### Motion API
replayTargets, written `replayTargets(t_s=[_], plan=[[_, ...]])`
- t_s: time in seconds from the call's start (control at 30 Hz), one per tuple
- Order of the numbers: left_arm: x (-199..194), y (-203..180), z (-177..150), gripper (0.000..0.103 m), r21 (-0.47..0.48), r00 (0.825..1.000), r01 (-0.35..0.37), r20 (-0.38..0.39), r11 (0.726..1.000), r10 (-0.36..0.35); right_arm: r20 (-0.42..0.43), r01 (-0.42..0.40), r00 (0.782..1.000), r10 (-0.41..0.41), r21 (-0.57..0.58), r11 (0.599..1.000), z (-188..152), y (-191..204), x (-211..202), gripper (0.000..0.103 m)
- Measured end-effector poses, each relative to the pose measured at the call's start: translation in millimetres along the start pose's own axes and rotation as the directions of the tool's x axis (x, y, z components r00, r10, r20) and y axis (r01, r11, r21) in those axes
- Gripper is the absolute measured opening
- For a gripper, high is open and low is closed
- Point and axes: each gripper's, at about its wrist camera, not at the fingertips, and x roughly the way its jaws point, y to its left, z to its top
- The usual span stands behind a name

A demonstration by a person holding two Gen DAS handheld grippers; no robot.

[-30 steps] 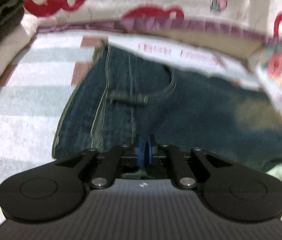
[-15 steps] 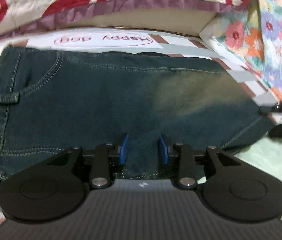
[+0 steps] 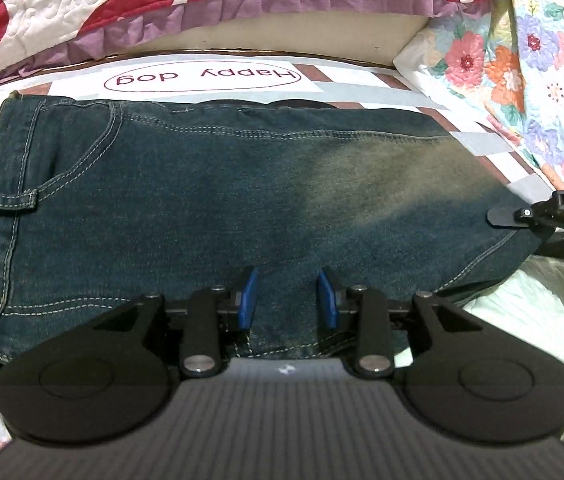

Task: Fold clothes
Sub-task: 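Grasp the jeans leg with the right gripper and lift it over the left gripper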

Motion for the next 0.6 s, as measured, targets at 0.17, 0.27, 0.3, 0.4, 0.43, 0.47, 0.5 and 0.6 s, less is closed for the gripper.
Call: replayTargets(t_s=[0.17,0.27,0.3,0.4,0.43,0.47,0.5,0.6], plan=[[-1.5,-0.1,-0.9,0.032,-0.001,1.0,0.001,0.002,1.0,-0.001,0.06,-0.065,0.995,0.076,-0.172,0.983,21.3,66.3,-12.8,0.016],[-3.0,0.2,-1.2,0.032,-0.006,1.0,0.001,0.003,1.0,-0.001,0.023,-0.121,0.991,0.132,-0.272,0.955,28.9,116.9,-1.8,0.015],[-3.5,0.3,-1.4,0.032,-0.007,1.0,0.002,0.003,1.0,-0.002,0.009,-0.14,0.989,0.15,-0.304,0.942,31.5,133.7,1.9,0.015],[-6.8,1.9,-0.6,0.032,-0.028,1.0,0.003,-0.005,1.0,-0.003,-0.036,-0.198,0.979,0.2,-0.397,0.896,39.1,184.2,13.0,0.015],[-9.0,4.0,-0.1,0.032,-0.048,1.0,0.009,-0.01,0.999,-0.01,-0.058,-0.217,0.975,0.213,-0.422,0.88,40.9,199.6,18.0,0.015],[-12.2,8.6,0.4,0.032,-0.082,1.0,0.026,-0.012,0.996,-0.027,-0.082,-0.233,0.972,0.22,-0.44,0.867,41.7,212.2,24.7,0.015],[-16.5,14.5,0.0,0.032,-0.12,0.999,0.052,-0.008,0.991,-0.053,-0.1,-0.246,0.969,0.226,-0.456,0.855,42.3,223.3,31.5,0.015],[-36.7,36.9,-6.8,0.033,-0.263,0.991,0.136,0.021,0.955,-0.135,-0.161,-0.272,0.962,0.22,-0.497,0.824,44.4,249.8,56.0,0.015]])
